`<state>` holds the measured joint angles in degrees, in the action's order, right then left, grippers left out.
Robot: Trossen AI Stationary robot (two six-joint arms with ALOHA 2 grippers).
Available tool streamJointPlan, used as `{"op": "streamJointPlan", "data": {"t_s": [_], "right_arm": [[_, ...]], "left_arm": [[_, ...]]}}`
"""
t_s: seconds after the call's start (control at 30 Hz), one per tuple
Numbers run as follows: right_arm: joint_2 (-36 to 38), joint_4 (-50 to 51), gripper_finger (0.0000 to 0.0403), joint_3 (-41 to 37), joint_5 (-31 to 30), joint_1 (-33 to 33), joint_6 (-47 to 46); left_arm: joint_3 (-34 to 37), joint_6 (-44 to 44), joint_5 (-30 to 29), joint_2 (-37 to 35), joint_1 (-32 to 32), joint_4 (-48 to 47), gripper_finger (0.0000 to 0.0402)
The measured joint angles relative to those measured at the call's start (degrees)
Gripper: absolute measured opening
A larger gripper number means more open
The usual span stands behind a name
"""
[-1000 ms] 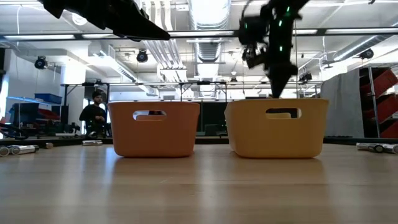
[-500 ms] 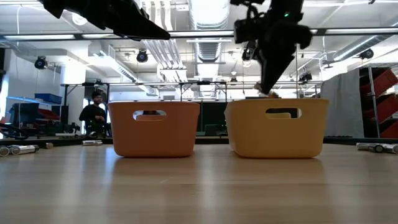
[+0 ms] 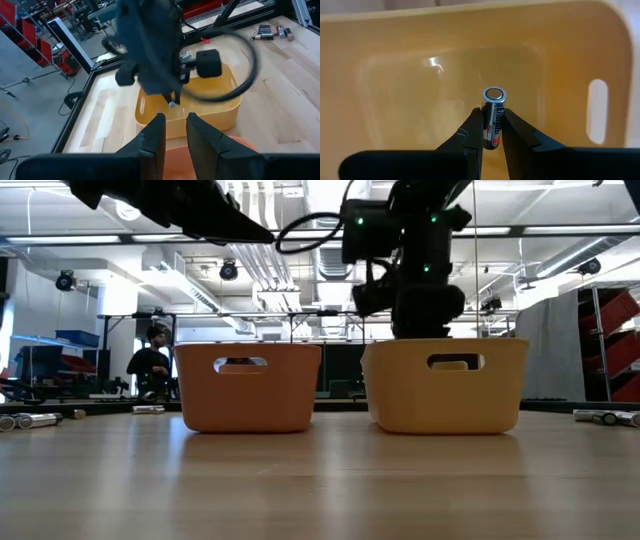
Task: Sort batteries
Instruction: Put the black-silver battery into the yellow bin
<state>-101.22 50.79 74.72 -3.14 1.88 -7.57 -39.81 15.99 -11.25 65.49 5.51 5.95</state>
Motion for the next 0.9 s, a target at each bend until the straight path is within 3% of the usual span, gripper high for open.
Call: {"op": "streamJointPlan", "data": {"t_s": [0.57,0.9], "right_arm": [[-5.79,-2.77,0.0044,-0.89,3.19,2.55,1.62],[-5.71,-3.58,0.0073,-1.66,3.19,2.42,1.63]], "left_arm": [[0.0,0.27,-0.26,0.0,0.01,-0.43,0.0058],[0.0,0.28,-0.26,0.0,0.01,0.03,0.0058]]}}
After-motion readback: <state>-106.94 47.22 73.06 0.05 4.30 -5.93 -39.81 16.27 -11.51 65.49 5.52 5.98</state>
